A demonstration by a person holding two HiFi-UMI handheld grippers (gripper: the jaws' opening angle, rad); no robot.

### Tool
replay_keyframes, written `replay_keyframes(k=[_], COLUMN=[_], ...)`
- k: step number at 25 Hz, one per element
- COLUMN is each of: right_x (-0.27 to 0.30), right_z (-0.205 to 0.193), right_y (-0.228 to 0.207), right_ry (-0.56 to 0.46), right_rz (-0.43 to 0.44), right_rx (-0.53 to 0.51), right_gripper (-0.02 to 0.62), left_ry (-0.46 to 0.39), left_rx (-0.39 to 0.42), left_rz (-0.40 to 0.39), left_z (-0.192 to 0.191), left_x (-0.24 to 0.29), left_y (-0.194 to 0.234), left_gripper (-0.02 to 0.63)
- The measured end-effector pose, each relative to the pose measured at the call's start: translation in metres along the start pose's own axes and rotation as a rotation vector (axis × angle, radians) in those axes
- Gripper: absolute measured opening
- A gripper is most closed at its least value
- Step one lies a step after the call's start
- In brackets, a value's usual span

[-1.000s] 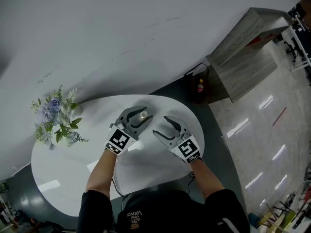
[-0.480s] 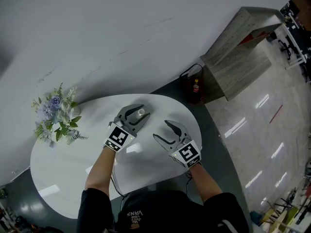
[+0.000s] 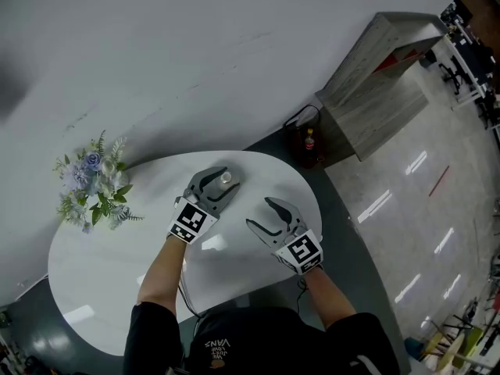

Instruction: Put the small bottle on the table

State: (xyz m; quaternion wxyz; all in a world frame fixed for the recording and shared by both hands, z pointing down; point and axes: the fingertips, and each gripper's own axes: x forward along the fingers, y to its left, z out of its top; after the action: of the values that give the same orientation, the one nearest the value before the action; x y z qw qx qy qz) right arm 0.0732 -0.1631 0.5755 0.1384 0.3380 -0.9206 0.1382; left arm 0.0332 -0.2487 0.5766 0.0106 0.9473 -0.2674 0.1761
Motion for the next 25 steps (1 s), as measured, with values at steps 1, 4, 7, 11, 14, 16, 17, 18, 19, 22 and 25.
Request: replay_keyframes(k=[1, 4, 7, 11, 14, 16, 17, 18, 19, 22, 25], right_x=[-0.001, -0.004, -0.006, -0.007, -0.008, -0.009, -0.01, -0.012, -0.012, -0.016, -0.021], right_z=[0.001, 0.0, 0.002, 0.004, 0.008, 0.012, 0.014, 0.016, 0.017, 0.022, 0.026], right_y=[0.002, 0.008, 0.017, 0.028, 0.035, 0.04, 0.042, 0.044, 0.046, 0.055, 0.063], right_ry=[-0.002, -0.004, -0.015, -0.024, -0.03, -0.038, -0.044, -0.05, -0.055, -0.072, -0.086], right_rz=[-0.004, -0.009, -0.01, -0.013, -0.024, -0.034, -0.039, -0.045, -0.05, -0.064, -0.085], right_rx=[0.004, 0.006, -0.001, 0.003, 0.001, -0.001, -0.001, -0.002, -0.003, -0.005, -0.006], right_gripper=[0.262, 0.262, 0.261, 0.261, 0.261, 0.261, 0.26, 0.259, 0.259, 0.259, 0.258], left_ry=[0.001, 0.001, -0.011, -0.036, -0.054, -0.064, -0.07, -0.074, -0.079, -0.091, -0.095], left_rx=[0.001, -0.002, -0.007, -0.017, -0.023, -0.024, -0.024, -0.023, -0.022, -0.021, -0.018], left_rz=[0.0, 0.005, 0.019, 0.044, 0.054, 0.058, 0.06, 0.062, 0.065, 0.071, 0.071], left_z=[0.0, -0.001, 0.0, 0.005, 0.01, 0.013, 0.015, 0.016, 0.018, 0.021, 0.024], left_x=[-0.002, -0.008, -0.017, -0.032, -0.045, -0.054, -0.058, -0.063, -0.068, -0.081, -0.093], left_y=[-0.001, -0.002, -0.003, -0.006, -0.011, -0.016, -0.018, -0.02, -0.022, -0.029, -0.039], left_gripper=[0.196, 0.198, 0.198, 0.198, 0.198, 0.197, 0.197, 0.196, 0.196, 0.19, 0.178])
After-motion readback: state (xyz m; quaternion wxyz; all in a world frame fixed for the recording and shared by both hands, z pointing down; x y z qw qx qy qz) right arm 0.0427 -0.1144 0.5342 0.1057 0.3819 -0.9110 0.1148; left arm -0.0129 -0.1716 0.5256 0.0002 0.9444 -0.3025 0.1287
